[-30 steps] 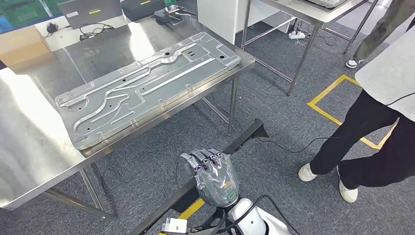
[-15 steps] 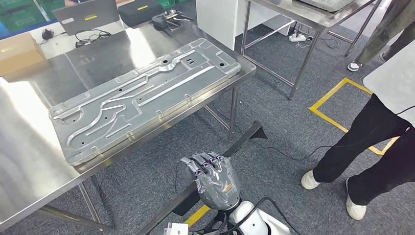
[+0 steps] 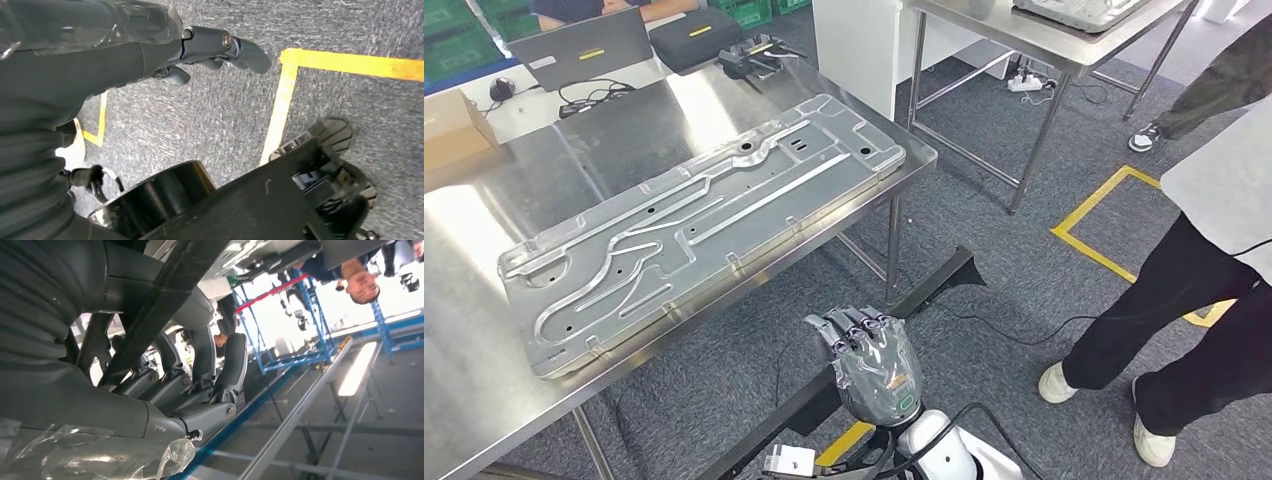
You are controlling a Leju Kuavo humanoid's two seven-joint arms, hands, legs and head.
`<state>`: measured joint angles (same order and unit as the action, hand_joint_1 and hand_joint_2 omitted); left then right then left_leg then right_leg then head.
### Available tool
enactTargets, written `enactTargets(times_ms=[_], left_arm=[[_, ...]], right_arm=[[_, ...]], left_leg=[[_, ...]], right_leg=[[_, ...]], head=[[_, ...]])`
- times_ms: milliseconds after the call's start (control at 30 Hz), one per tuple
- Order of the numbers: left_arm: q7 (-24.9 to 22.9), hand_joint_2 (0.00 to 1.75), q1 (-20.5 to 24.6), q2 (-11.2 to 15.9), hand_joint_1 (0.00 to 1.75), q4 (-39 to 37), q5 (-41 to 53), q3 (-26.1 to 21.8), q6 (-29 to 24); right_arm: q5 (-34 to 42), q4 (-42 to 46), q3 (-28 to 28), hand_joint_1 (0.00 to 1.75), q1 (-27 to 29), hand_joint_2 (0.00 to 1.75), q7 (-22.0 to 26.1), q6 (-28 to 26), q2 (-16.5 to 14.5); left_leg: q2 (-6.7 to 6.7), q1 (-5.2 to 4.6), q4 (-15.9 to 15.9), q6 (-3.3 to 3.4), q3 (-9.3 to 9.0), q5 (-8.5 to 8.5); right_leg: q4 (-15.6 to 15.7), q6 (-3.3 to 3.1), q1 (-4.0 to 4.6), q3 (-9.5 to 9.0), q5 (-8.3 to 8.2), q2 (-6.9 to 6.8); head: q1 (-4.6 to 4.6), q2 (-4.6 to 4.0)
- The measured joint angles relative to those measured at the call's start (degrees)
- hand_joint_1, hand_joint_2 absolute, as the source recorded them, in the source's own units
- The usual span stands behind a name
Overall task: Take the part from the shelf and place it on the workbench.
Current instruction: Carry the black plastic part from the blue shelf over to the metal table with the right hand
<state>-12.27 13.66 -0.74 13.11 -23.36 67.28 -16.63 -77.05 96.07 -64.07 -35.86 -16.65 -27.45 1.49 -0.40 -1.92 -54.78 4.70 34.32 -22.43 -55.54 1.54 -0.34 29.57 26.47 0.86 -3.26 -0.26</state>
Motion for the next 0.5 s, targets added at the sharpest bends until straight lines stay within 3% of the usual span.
enactTargets(times_ms=[67, 133, 167, 233, 267, 300, 333, 400, 467, 500], left_arm=[[0.13, 1.75, 0.02, -0.04, 0.0, 0.01, 0.0, -0.01, 0.01], [0.31, 1.75, 0.22, -0.08, 0.0, 0.02, -0.01, -0.02, 0.01], [0.39, 1.75, 0.34, -0.1, 0.0, 0.02, -0.02, -0.02, 0.01], [0.47, 1.75, 0.43, -0.2, 0.0, 0.02, -0.03, -0.02, 0.07], [0.48, 1.75, 0.34, -0.26, 0.0, 0.02, -0.01, -0.02, 0.1], [0.49, 1.75, 0.24, -0.3, 0.0, 0.02, 0.01, -0.02, 0.13], [0.49, 1.75, 0.16, -0.33, 0.0, 0.02, 0.05, -0.02, 0.15], [0.52, 1.75, 0.15, -0.37, 0.0, 0.02, 0.13, -0.02, 0.17], [0.56, 1.75, 0.28, -0.39, 0.0, 0.02, 0.19, -0.02, 0.19], [0.57, 1.75, 0.32, -0.41, 0.0, 0.02, 0.22, -0.02, 0.22]], right_arm=[[0.08, 0.21, 0.04, 1.75, -0.04, 1.75, 0.11, 0.23, 0.0], [0.32, 0.51, 0.07, 1.75, -0.27, 1.75, 0.21, 0.28, 0.05], [0.44, 0.6, 0.08, 1.75, -0.37, 1.75, 0.27, 0.31, 0.09], [0.78, 0.69, 0.08, 1.75, -0.42, 1.75, 0.38, 0.44, 0.14], [0.98, 0.69, 0.07, 1.75, -0.36, 1.75, 0.44, 0.53, 0.19], [1.18, 0.69, 0.07, 1.75, -0.32, 1.75, 0.49, 0.6, 0.26], [1.29, 0.69, 0.07, 1.75, -0.31, 1.75, 0.54, 0.65, 0.33], [1.42, 0.69, 0.07, 1.75, -0.33, 1.75, 0.57, 0.67, 0.44], [1.48, 0.7, 0.06, 1.75, -0.45, 1.75, 0.59, 0.67, 0.47], [1.51, 0.72, 0.05, 1.75, -0.51, 1.75, 0.6, 0.67, 0.49]], left_leg=[[-0.1, 0.15, 1.43, 0.76, -1.78, 0.57], [-0.1, 0.54, 2.68, 0.97, -3.71, 0.86], [-0.09, 0.61, 2.94, 1.0, -4.12, 0.76], [-0.09, 0.63, 2.98, 1.06, -4.5, 0.27], [-0.09, 0.64, 2.95, 1.0, -4.74, -0.06], [-0.1, 0.66, 2.91, 0.9, -5.11, -0.44], [-0.11, 0.69, 2.88, 0.76, -5.65, -0.87], [-0.1, 0.67, 2.81, 0.34, -6.83, -1.85], [-0.05, 0.52, 2.6, -0.23, -7.14, -2.62], [-0.03, 0.43, 2.4, -0.48, -7.11, -2.83]], right_leg=[[-0.6, 0.66, -0.03, -0.39, -0.26, -0.08], [-3.31, 1.17, 0.08, 0.47, 1.29, -0.16], [-6.07, 1.45, 0.01, 1.89, 2.79, -0.21], [-12.68, 2.02, -0.11, 6.4, 5.45, -0.24], [-14.36, 2.19, -0.17, 8.11, 5.54, -0.25], [-13.96, 2.26, -0.22, 8.83, 4.38, -0.28], [-11.37, 2.18, -0.26, 8.41, 2.0, -0.34], [-3.36, 1.8, -0.24, 5.86, -3.22, -0.51], [1.3, 1.05, -0.04, 4.32, -4.89, -0.7], [1.71, 0.63, 0.06, 4.23, -4.49, -0.76]], head=[[0.03, 0.0], [0.08, 0.0], [0.12, 0.0], [0.13, 0.0], [0.13, 0.0], [0.13, 0.0], [0.13, 0.0], [0.11, 0.0], [0.13, 0.0], [0.14, 0.0]])
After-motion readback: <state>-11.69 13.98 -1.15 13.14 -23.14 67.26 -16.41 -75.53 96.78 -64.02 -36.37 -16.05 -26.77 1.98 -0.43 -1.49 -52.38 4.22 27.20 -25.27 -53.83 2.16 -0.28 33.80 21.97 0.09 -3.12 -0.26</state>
